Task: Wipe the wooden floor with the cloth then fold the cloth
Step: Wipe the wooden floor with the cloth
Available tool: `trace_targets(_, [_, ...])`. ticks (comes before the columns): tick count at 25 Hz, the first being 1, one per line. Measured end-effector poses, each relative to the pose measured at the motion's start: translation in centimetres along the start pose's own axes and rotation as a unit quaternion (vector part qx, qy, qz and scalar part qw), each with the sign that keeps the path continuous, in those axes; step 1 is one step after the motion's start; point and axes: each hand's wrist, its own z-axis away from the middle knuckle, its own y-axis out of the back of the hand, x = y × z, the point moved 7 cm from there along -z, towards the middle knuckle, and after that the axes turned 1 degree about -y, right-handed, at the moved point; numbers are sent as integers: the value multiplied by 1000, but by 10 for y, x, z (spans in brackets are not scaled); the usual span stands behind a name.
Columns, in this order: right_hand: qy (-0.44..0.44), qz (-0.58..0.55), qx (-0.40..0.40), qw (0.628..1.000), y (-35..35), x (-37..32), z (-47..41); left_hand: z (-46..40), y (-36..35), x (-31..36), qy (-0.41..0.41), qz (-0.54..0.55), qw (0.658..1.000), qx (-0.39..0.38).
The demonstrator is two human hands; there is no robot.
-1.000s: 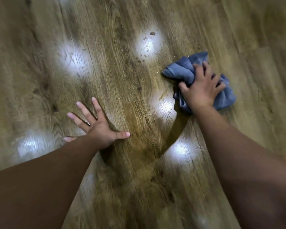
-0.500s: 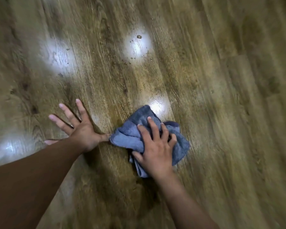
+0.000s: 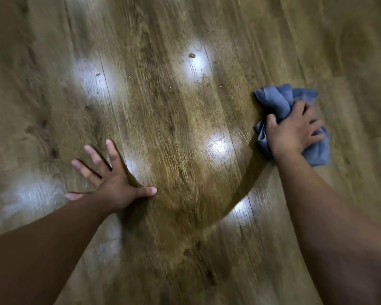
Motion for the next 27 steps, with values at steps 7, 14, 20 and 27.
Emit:
trace_targets(7, [255, 2, -60, 965, -2, -53, 204, 5, -1, 6, 0, -8, 1000, -9])
trace_targets(14, [317, 25, -52, 947, 0, -5, 200, 3, 1, 5, -3, -17, 1000, 2])
trace_targets(20, [55, 23, 11, 998, 2, -9, 31, -5, -1, -1, -8, -1, 1000, 16])
trace_targets(27, [93, -10, 26, 995, 0, -40, 46, -2, -1, 0, -3, -11, 1000, 14])
